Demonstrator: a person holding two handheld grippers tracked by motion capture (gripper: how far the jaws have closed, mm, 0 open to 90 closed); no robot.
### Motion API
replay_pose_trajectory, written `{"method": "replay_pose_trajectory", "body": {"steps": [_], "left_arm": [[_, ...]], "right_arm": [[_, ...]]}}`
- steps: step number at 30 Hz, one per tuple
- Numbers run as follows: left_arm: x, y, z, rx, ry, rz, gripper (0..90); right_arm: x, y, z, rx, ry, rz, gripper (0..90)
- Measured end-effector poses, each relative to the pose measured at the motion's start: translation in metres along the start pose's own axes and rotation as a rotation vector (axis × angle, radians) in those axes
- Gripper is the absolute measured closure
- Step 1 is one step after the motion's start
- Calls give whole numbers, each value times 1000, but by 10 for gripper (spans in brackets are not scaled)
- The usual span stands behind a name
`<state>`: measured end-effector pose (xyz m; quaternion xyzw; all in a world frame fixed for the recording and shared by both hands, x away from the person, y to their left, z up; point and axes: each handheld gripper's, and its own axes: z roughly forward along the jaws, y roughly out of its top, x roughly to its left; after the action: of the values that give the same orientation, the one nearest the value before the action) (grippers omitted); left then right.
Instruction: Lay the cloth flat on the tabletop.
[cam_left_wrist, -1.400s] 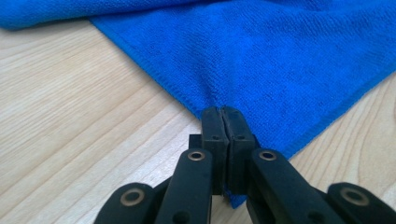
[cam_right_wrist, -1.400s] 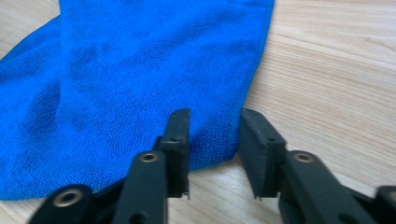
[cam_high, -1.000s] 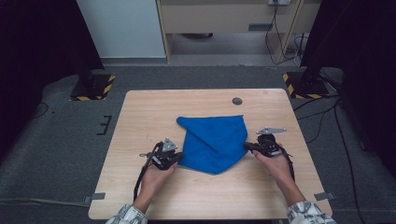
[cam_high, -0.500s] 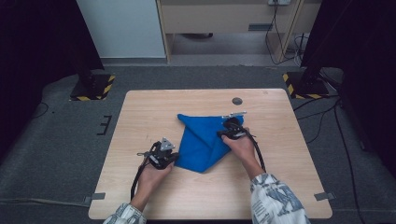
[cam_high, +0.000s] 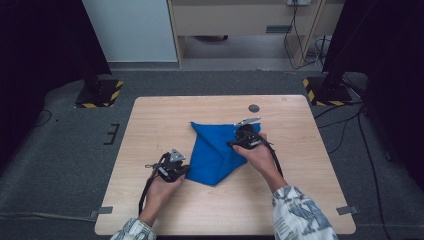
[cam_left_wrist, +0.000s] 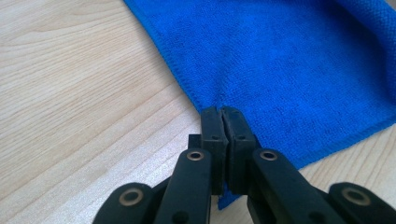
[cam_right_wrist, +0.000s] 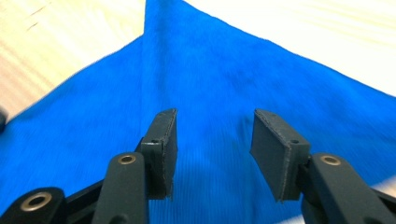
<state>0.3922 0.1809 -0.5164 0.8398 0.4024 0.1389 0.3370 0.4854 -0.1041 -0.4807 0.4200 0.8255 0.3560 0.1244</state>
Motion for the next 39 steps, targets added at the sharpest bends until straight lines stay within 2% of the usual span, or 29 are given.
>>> {"method": "replay_pose_trajectory", "body": {"steps": [2, 3, 4, 6, 7, 12, 13, 15, 19, 22, 25, 26, 27, 29, 30, 39], "left_arm": [[-2, 0, 1, 1, 6, 5, 883], [-2, 1, 1, 2, 6, 7, 883], [-3, 1, 1, 2, 7, 9, 882], [-4, 1, 0, 4, 11, 10, 883], [-5, 1, -1, 1, 14, 9, 883], [-4, 1, -1, -1, 12, 8, 882], [-4, 1, -1, -1, 12, 8, 882], [-4, 1, -1, 0, 11, 7, 881], [-3, 1, 0, 2, 11, 8, 882], [-2, 1, 0, 3, 10, 8, 882], [-2, 1, 0, 4, 10, 8, 882], [-2, 0, 0, 4, 10, 8, 882], [-2, 0, 0, 4, 10, 8, 882], [-2, 1, 0, 3, 13, 7, 882], [-2, 1, 0, 2, 13, 6, 882], [-3, 1, 0, -5, 16, 7, 882]], "right_arm": [[-2, -16, -16, -16, -9, 1, 548], [-2, -16, -16, -16, -9, 1, 548], [-6, -27, -21, -1, -14, 6, 573], [-9, -32, -23, 1, -17, 10, 608], [-14, -40, -24, 6, -19, 25, 635], [-21, -52, -25, 7, -24, 54, 641], [-21, -56, -22, 10, -13, 58, 631], [-20, -58, -18, 22, -18, 47, 606], [-19, -61, -9, 29, -13, 59, 561], [-15, -63, -4, 38, -13, 49, 560], [-13, -63, -4, 36, -10, 47, 617], [-12, -64, -4, 35, -7, 40, 659], [-9, -65, -4, 35, 4, 26, 750], [-8, -65, -4, 32, 9, 26, 783], [-8, -66, -6, 21, 16, 28, 851], [-13, -69, -24, -11, 17, 39, 877]]}}
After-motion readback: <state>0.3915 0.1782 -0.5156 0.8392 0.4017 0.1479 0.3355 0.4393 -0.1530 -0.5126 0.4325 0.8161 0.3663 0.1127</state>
